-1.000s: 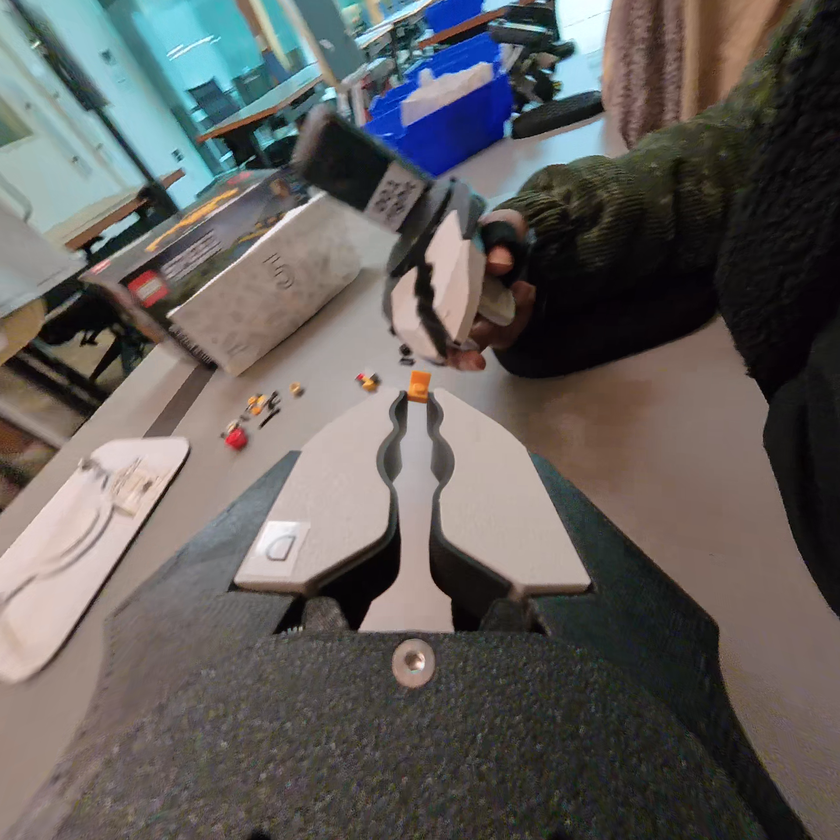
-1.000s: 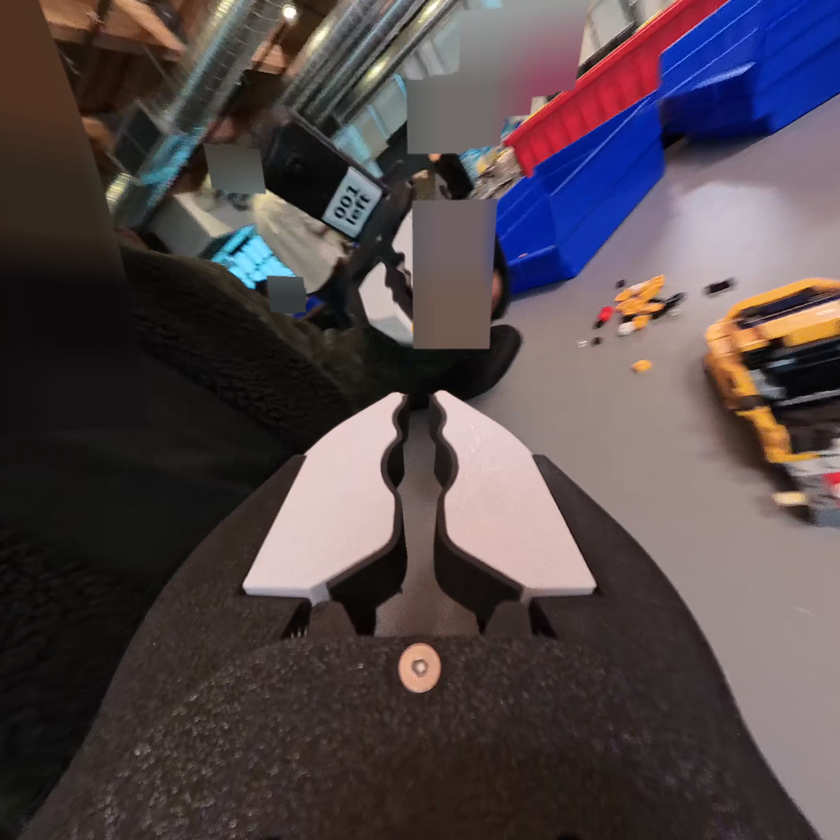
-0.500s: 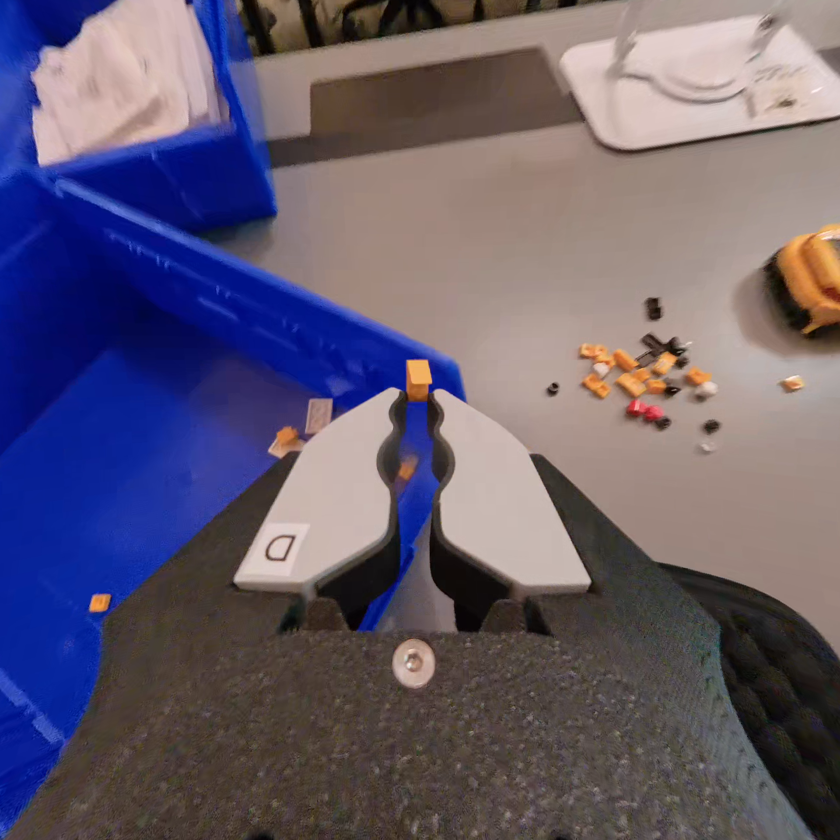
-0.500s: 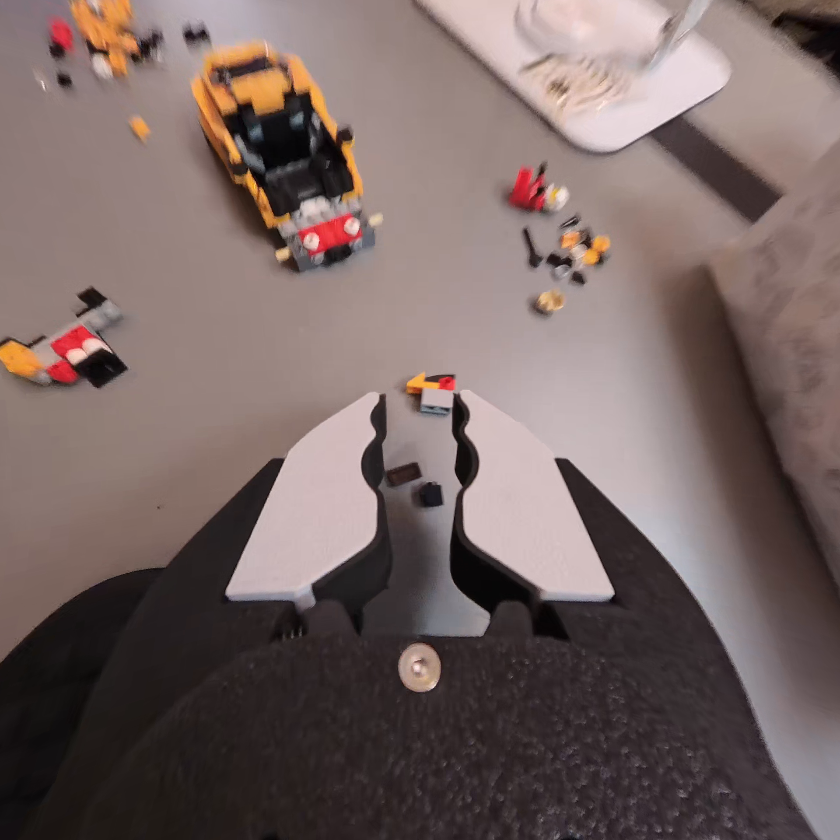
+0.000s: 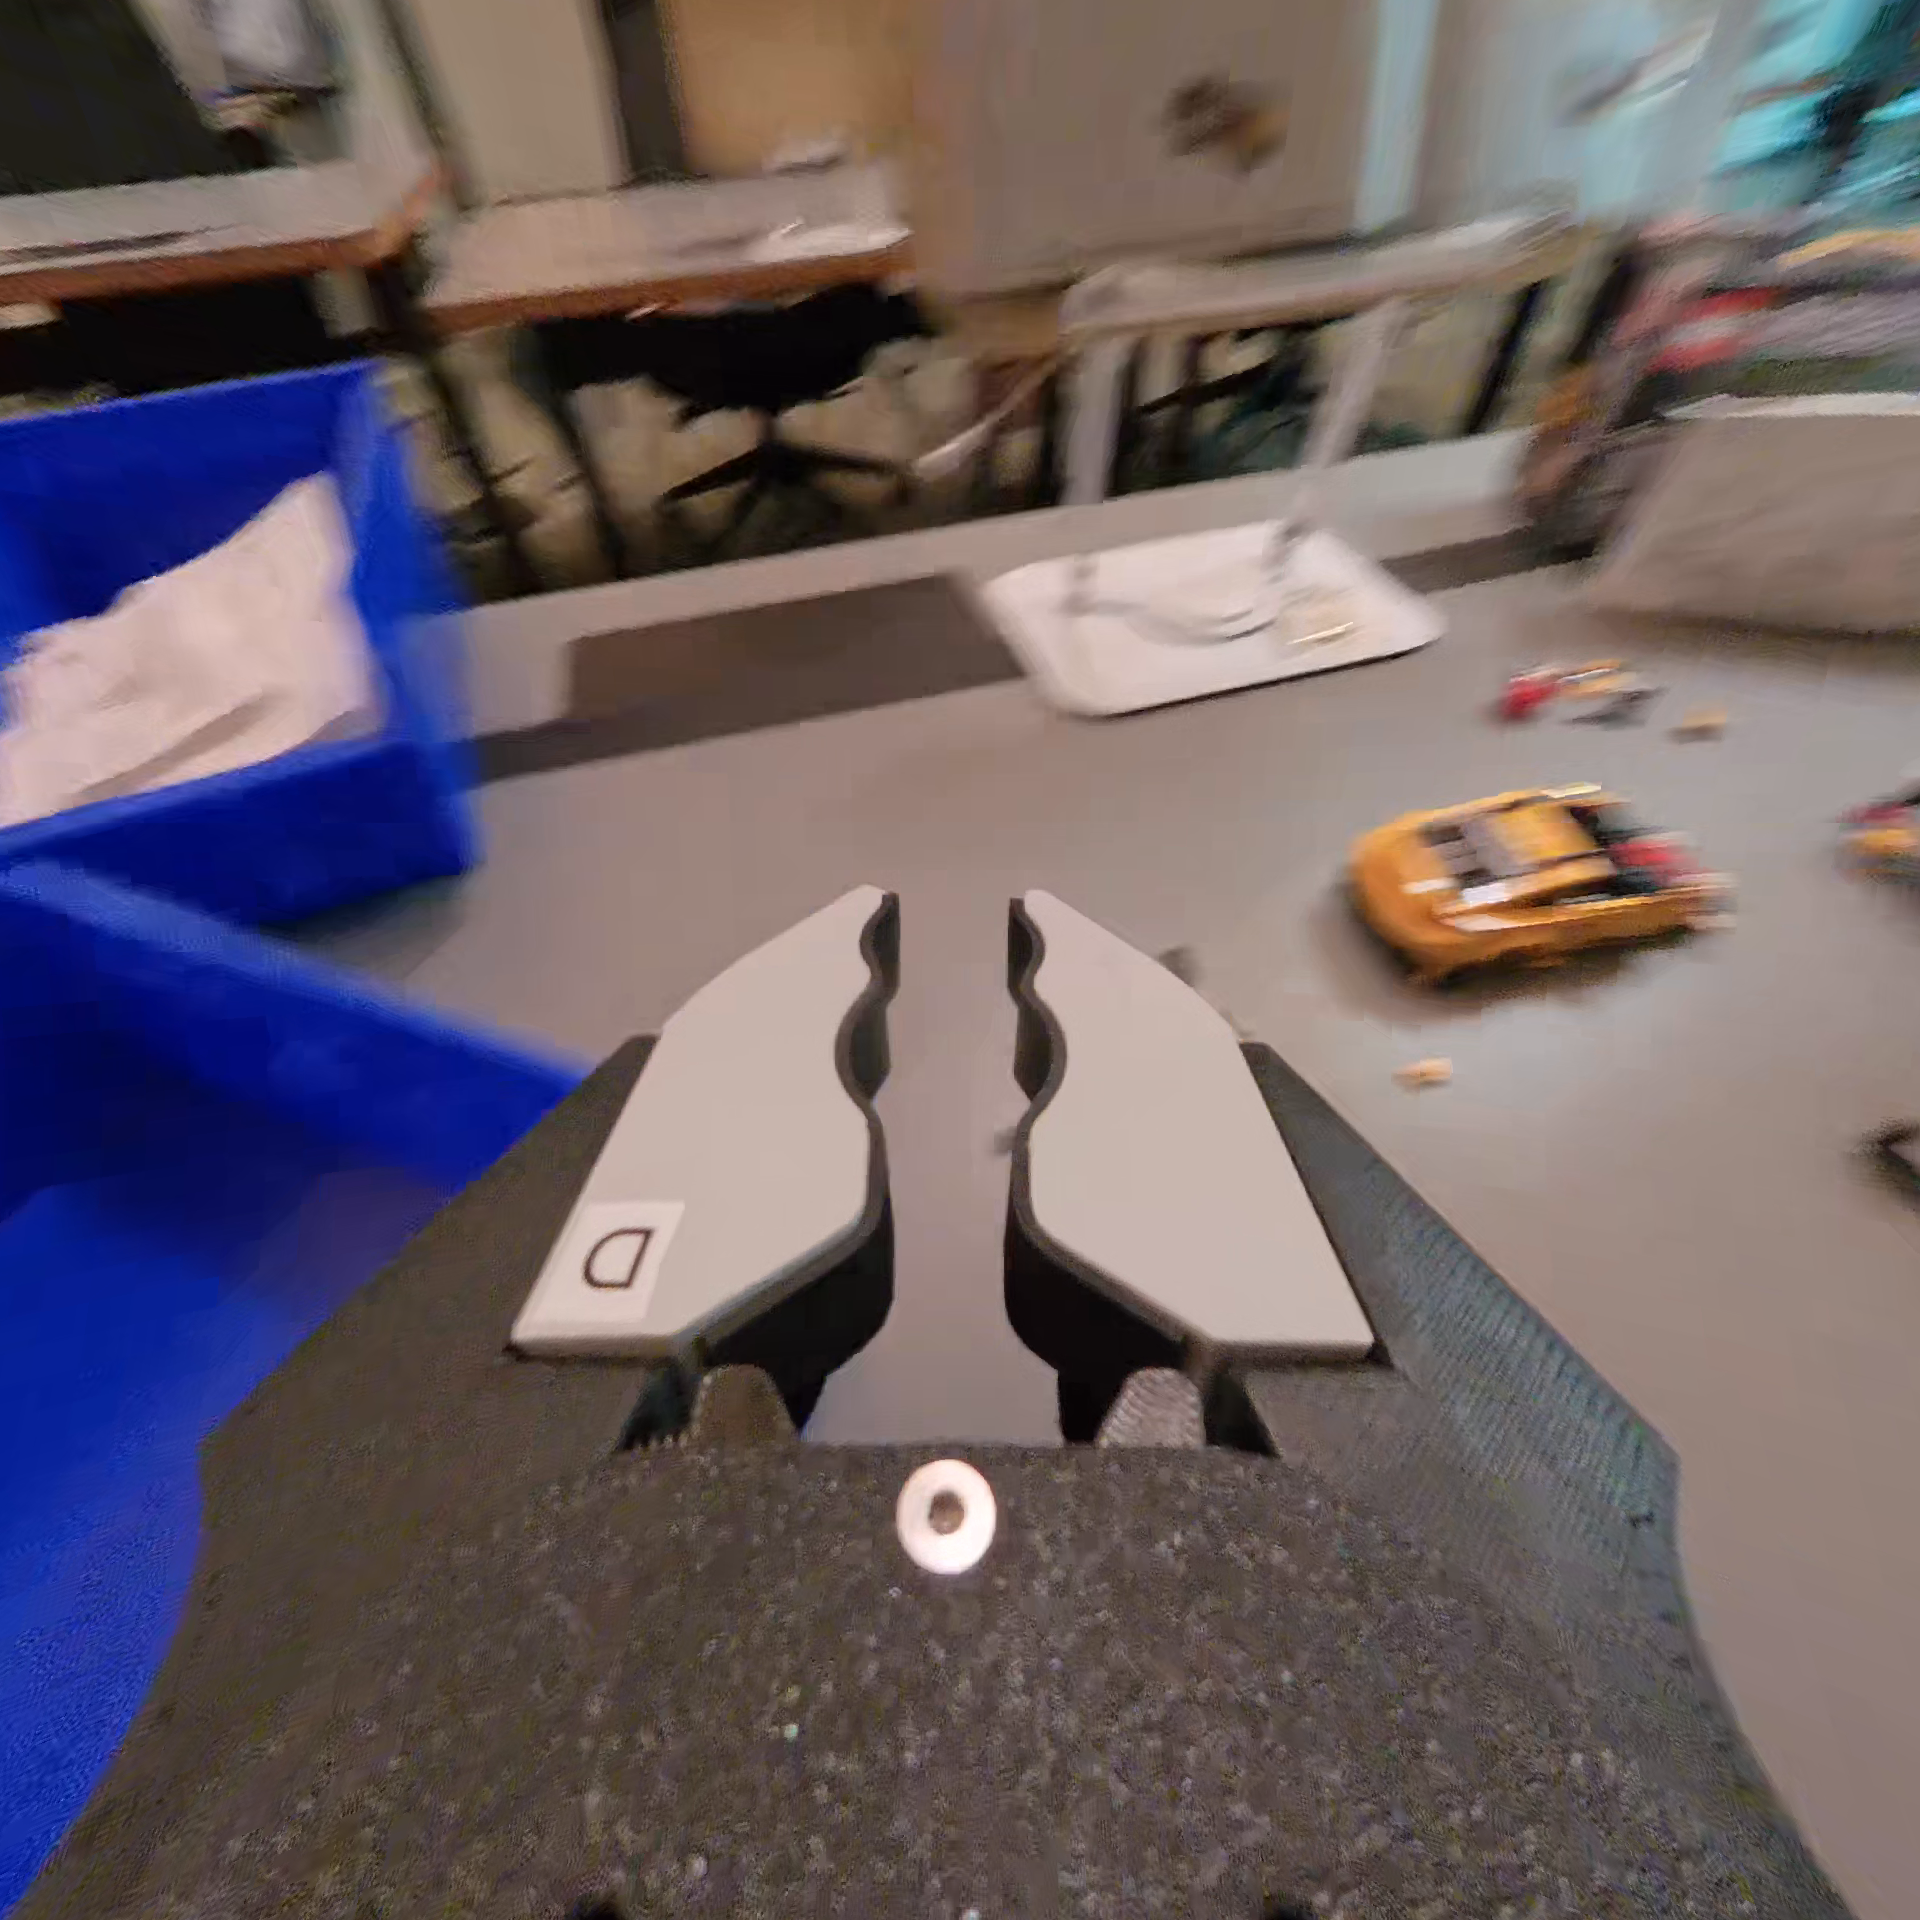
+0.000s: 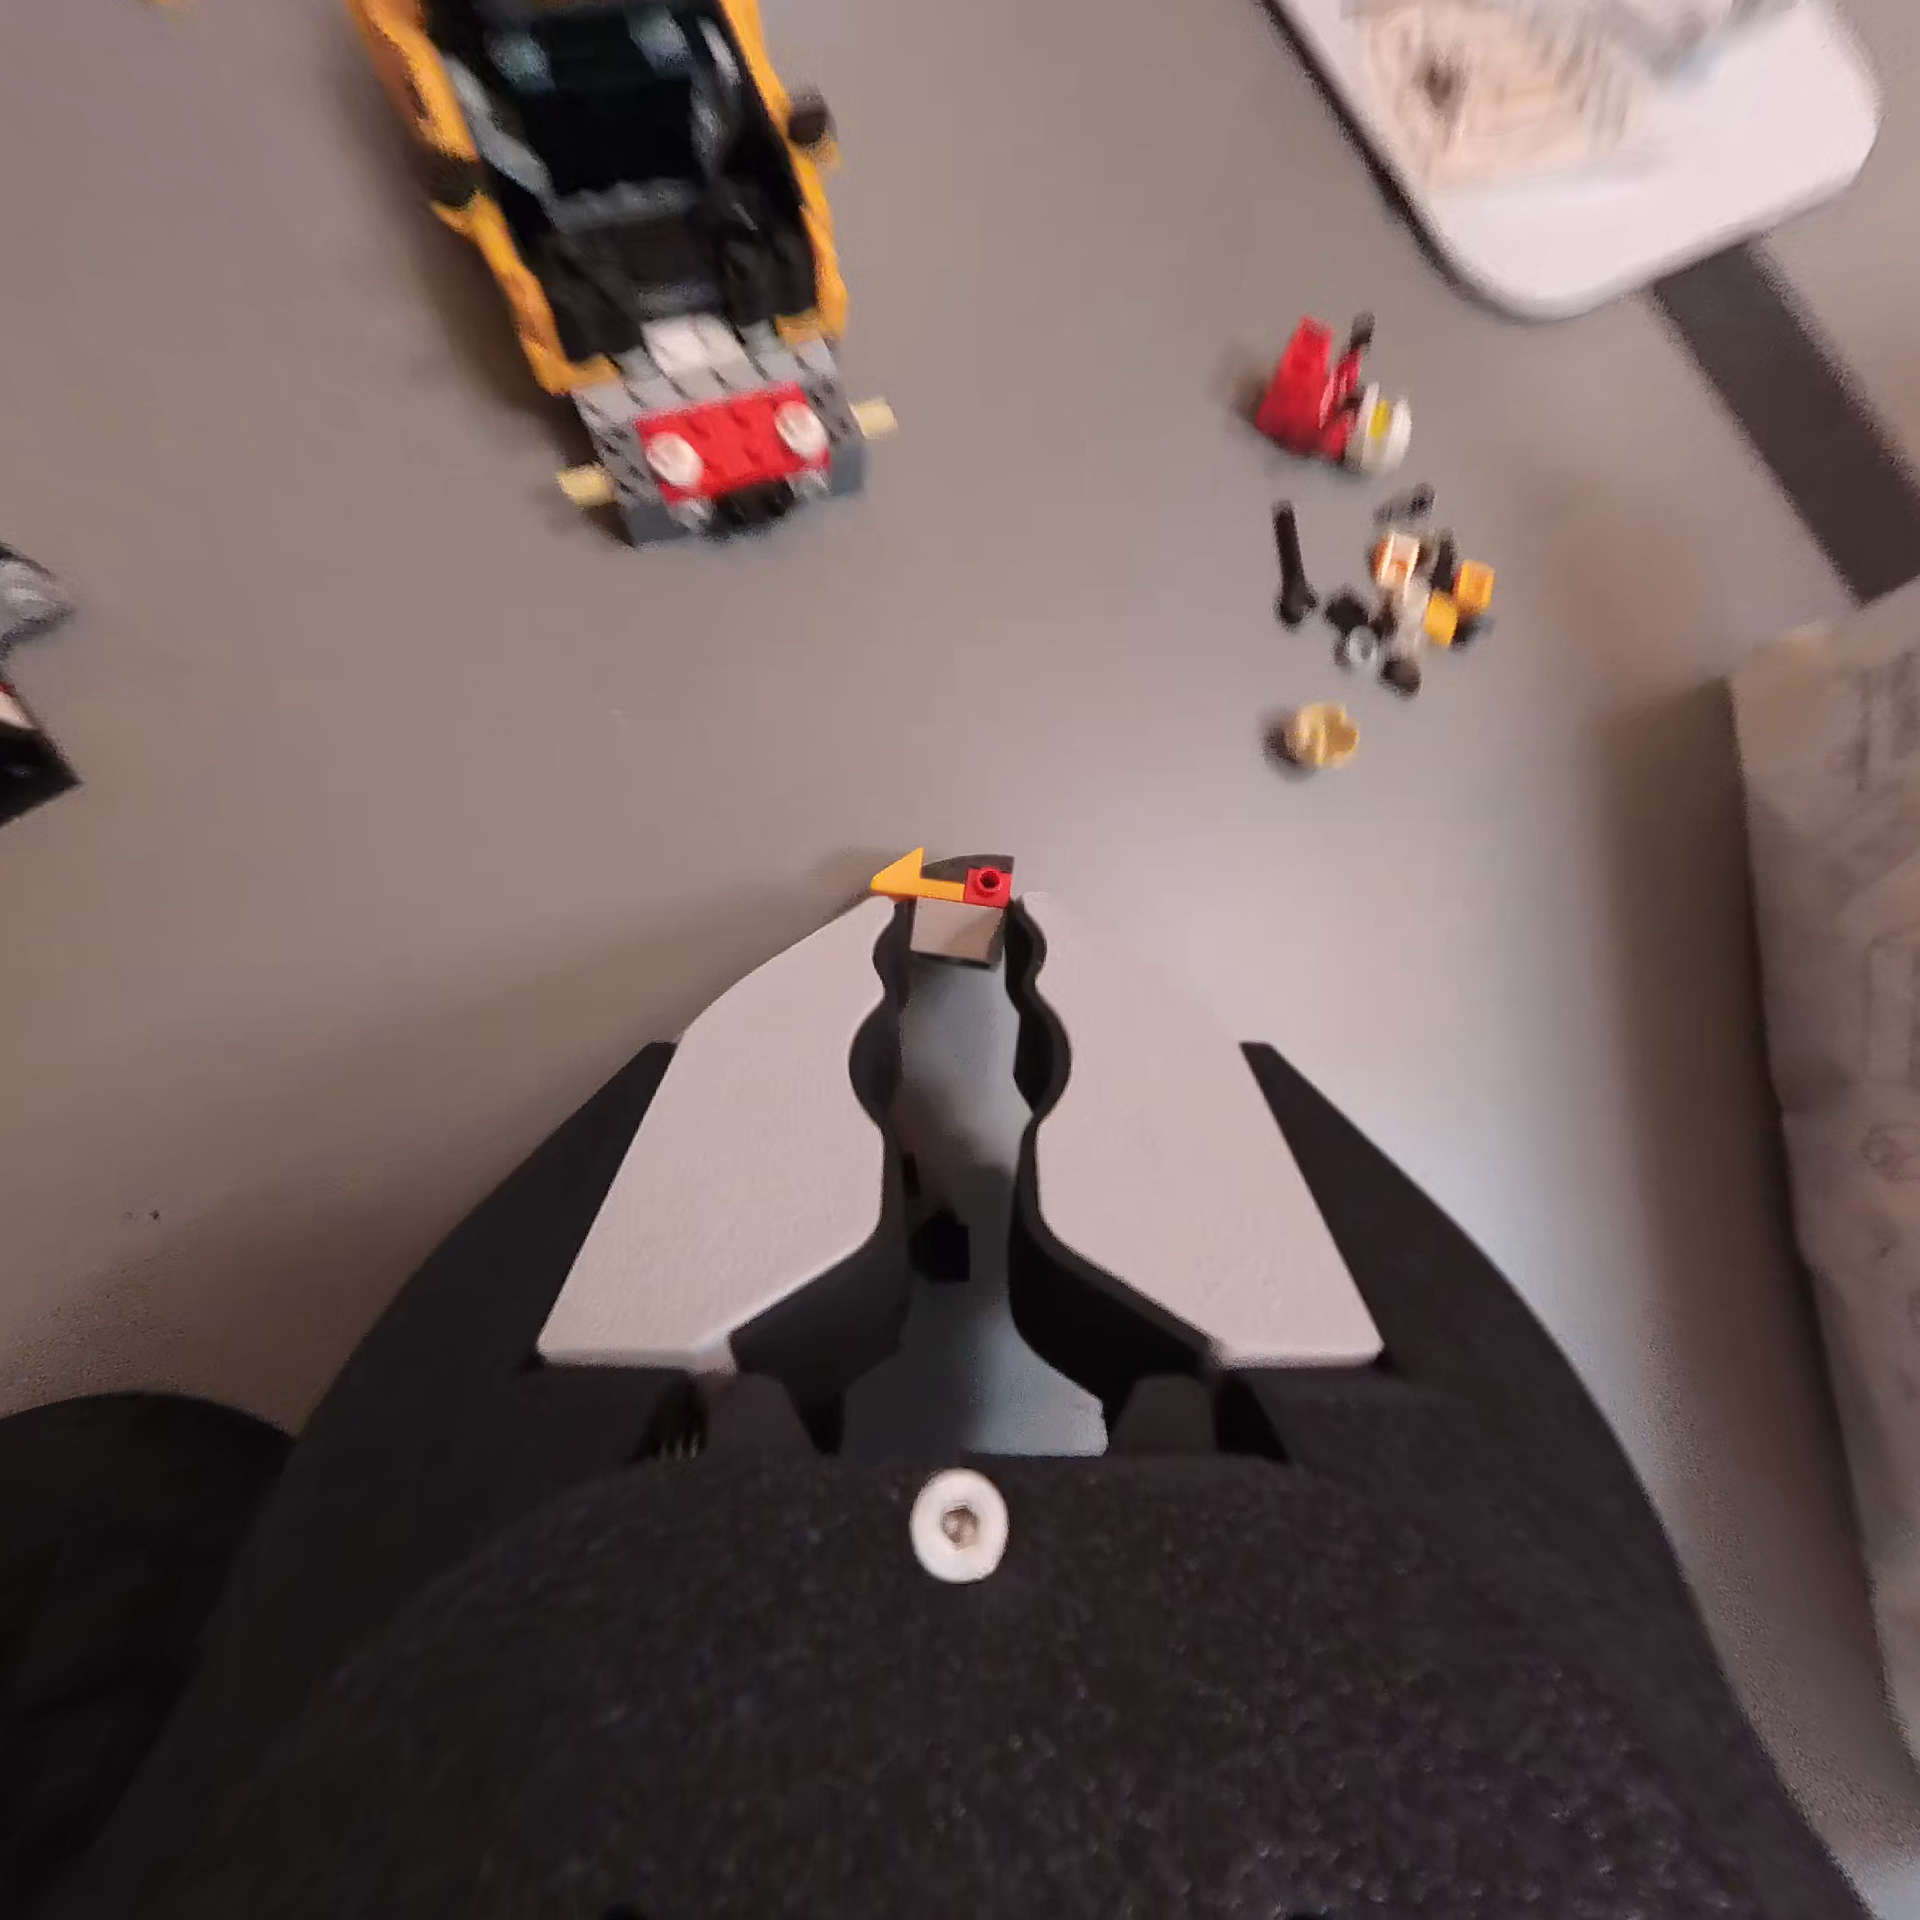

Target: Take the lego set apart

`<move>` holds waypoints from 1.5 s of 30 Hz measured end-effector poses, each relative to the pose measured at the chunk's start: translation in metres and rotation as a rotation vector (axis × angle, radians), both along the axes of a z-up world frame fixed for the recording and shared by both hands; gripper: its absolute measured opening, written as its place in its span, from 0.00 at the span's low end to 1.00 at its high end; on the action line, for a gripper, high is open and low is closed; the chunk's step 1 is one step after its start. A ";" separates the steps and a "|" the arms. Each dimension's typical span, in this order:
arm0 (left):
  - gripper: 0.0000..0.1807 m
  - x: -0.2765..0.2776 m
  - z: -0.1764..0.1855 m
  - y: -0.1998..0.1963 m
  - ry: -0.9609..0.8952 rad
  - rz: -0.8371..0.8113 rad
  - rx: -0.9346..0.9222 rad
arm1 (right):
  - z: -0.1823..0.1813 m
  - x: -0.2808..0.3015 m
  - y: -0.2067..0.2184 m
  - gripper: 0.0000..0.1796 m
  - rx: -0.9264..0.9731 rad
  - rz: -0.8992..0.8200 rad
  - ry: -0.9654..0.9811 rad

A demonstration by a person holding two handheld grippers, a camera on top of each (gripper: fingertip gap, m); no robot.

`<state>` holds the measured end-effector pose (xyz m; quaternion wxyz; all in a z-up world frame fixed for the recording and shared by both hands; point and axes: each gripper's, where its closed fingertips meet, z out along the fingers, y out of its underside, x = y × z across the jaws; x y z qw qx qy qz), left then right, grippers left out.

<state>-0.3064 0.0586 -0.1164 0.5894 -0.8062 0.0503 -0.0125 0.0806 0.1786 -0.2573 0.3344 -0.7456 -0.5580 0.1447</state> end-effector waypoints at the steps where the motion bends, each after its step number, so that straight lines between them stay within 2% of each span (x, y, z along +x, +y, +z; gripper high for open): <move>1: 0.10 0.029 0.006 0.005 -0.056 -0.102 0.023 | 0.009 -0.007 -0.003 0.09 0.058 0.037 0.043; 6: 0.12 0.183 0.007 0.014 -0.361 -0.638 -0.034 | 0.077 -0.048 -0.039 0.09 0.298 0.194 0.369; 11: 0.15 0.278 -0.007 0.020 -0.568 -0.859 -0.178 | 0.130 -0.069 -0.073 0.09 0.473 0.213 0.592; 16: 0.14 0.315 -0.001 0.024 -0.660 -0.924 -0.192 | 0.151 -0.073 -0.085 0.09 0.619 0.149 0.636; 21: 0.04 0.316 0.004 0.022 -0.738 -0.939 -0.188 | 0.149 -0.075 -0.085 0.10 0.660 0.096 0.610; 24: 0.05 0.313 0.004 0.024 -0.832 -0.932 -0.200 | 0.147 -0.076 -0.085 0.10 0.694 0.086 0.583; 27: 0.06 0.313 -0.001 0.024 -0.850 -0.929 -0.207 | 0.144 -0.078 -0.085 0.10 0.726 0.060 0.551; 34: 0.04 0.306 -0.009 0.027 -0.695 -0.944 -0.174 | 0.135 -0.083 -0.086 0.10 0.644 0.087 0.552; 37: 0.04 0.300 -0.019 0.024 -0.513 -0.985 -0.190 | 0.125 -0.087 -0.092 0.09 0.526 0.174 0.575; 40: 0.04 0.291 -0.037 0.017 -0.270 -1.021 -0.245 | 0.106 -0.087 -0.104 0.00 0.331 0.317 0.568; 43: 0.04 0.286 -0.059 0.008 -0.075 -1.058 -0.303 | 0.094 -0.084 -0.106 0.10 0.196 0.363 0.539; 45: 0.04 0.288 -0.067 0.001 -0.040 -1.094 -0.330 | 0.090 -0.084 -0.110 0.10 0.156 0.402 0.511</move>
